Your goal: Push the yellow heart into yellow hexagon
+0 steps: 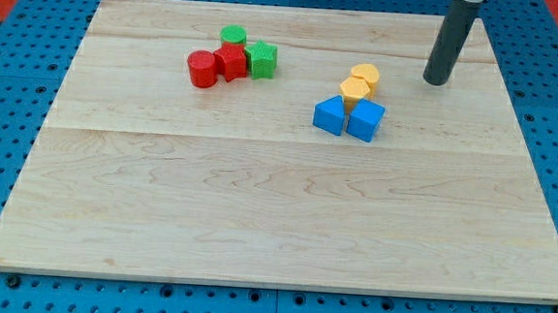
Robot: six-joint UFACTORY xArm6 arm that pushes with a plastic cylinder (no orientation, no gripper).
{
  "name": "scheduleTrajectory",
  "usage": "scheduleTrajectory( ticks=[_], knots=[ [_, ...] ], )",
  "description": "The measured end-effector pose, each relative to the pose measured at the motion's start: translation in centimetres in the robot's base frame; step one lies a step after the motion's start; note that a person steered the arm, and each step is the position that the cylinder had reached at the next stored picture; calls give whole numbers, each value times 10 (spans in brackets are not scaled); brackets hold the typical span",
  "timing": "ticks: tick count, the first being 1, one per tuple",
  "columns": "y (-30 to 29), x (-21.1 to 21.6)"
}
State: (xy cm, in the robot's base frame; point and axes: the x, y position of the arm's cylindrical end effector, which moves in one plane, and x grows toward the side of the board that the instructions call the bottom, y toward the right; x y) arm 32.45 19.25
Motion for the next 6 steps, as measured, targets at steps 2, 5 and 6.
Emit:
scheduleTrajectory(
  ticks=[2, 5, 6],
  knots=[
    [-24, -9],
    [-58, -15],
    [-78, 2]
  ],
)
